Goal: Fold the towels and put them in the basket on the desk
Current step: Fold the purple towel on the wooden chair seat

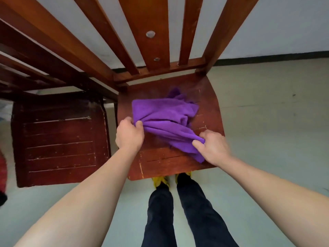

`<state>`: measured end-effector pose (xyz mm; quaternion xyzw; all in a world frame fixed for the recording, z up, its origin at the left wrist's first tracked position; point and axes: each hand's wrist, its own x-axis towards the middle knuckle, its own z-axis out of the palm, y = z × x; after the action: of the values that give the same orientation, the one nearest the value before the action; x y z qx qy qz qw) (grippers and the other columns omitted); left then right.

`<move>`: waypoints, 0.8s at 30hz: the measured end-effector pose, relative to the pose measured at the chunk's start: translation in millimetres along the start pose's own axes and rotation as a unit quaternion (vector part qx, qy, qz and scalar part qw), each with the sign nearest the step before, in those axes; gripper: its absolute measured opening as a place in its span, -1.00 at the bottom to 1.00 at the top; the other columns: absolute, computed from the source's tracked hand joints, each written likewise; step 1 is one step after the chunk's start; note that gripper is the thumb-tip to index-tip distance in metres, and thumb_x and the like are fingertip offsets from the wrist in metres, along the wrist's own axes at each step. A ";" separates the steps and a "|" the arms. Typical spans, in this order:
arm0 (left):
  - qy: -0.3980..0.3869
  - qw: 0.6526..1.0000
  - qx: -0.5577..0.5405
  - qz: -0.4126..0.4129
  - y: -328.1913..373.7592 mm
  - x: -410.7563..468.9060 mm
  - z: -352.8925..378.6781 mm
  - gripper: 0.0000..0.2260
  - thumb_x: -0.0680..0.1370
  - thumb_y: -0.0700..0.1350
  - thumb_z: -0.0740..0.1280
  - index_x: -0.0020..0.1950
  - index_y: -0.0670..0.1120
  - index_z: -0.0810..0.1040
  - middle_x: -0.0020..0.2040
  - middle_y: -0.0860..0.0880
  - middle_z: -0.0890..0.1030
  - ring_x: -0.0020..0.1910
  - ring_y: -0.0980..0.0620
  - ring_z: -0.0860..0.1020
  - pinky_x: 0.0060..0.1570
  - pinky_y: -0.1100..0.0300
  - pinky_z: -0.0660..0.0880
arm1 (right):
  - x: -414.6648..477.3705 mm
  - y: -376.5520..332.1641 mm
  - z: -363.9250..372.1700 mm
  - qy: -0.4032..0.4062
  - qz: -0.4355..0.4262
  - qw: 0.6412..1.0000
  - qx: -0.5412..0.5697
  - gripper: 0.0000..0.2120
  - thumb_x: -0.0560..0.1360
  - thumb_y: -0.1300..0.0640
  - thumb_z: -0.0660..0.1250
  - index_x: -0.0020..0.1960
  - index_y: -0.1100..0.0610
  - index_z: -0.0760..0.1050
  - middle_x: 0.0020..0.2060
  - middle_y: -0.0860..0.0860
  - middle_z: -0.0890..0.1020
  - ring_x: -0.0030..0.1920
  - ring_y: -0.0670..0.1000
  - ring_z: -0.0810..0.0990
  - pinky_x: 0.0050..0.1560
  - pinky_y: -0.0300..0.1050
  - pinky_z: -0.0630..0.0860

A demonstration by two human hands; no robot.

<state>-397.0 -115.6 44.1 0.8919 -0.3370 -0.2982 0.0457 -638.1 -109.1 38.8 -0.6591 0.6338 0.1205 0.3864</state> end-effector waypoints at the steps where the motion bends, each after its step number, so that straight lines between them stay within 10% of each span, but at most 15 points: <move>1: 0.003 1.000 -0.009 -0.022 -7.8 -4.9 -5.6 -0.81 0.53 -0.02 0.26 -0.19 -0.13 0.43 -0.06 -0.23 0.60 -0.01 -0.26 0.55 -0.16 0.08 0.34 | 0.7 -5.4 -4.4 0.005 -0.006 1.000 -0.016 -0.66 0.40 -0.17 0.17 -0.41 0.04 0.25 -0.28 0.00 0.43 -0.12 0.23 0.57 -0.21 -0.02 0.36; 7: -0.175 0.975 0.029 -0.137 -61.7 -21.0 -3.7 -0.79 0.41 0.03 0.37 -0.11 -0.10 0.54 0.02 -0.18 0.62 0.06 -0.21 0.57 0.02 0.09 0.48 | 2.4 -15.7 -6.2 -0.080 0.047 0.992 -0.085 -0.76 0.38 -0.10 0.36 -0.23 0.06 0.45 -0.22 0.04 0.59 -0.06 0.19 0.60 -0.21 -0.09 0.38; 10: -0.127 0.988 0.060 -0.059 -60.2 -13.6 -0.9 -0.62 0.42 0.03 0.39 0.17 -0.09 0.50 0.18 -0.17 0.51 0.18 -0.21 0.50 0.13 0.00 0.46 | 7.1 -8.7 -4.8 -0.161 0.084 0.983 -0.039 -0.66 0.28 -0.13 0.42 0.00 -0.03 0.53 -0.03 0.01 0.65 0.05 0.13 0.61 -0.01 -0.08 0.52; 14: -0.110 0.988 0.014 0.104 -25.2 10.5 9.3 -0.36 0.40 0.11 0.42 0.43 0.02 0.32 0.33 -0.10 0.44 0.32 -0.17 0.39 0.29 -0.05 0.37 | 26.4 -16.9 -3.4 -0.032 0.083 0.992 0.090 -0.46 0.30 -0.16 0.44 0.23 -0.01 0.49 0.00 0.00 0.67 0.08 0.09 0.62 0.13 -0.04 0.51; 18: -0.223 0.970 -0.012 0.094 -7.3 15.8 26.8 -0.72 0.37 0.00 0.49 0.04 -0.02 0.61 -0.07 -0.08 0.65 0.05 -0.15 0.60 0.08 0.14 0.48 | 51.5 -35.0 0.9 0.029 0.135 0.928 0.347 -0.42 0.35 0.07 0.54 0.29 0.11 0.42 -0.09 0.00 0.65 -0.02 0.08 0.64 0.17 0.07 0.54; 24: -0.147 0.986 -0.036 0.073 -39.0 16.5 1.1 -0.93 0.43 -0.19 0.35 -0.24 -0.06 0.56 -0.22 -0.07 0.64 -0.07 -0.16 0.61 -0.05 0.12 0.49 | 55.5 -55.7 -14.2 0.073 0.009 0.997 -0.013 -0.09 0.40 0.04 0.44 0.56 -0.08 -0.07 0.35 0.12 0.40 0.28 0.21 0.43 0.16 0.07 0.45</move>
<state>-365.4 -95.9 23.9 0.8091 -0.3930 -0.4341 0.0489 -581.7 -165.4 32.3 -0.6653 0.6649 0.0841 0.3290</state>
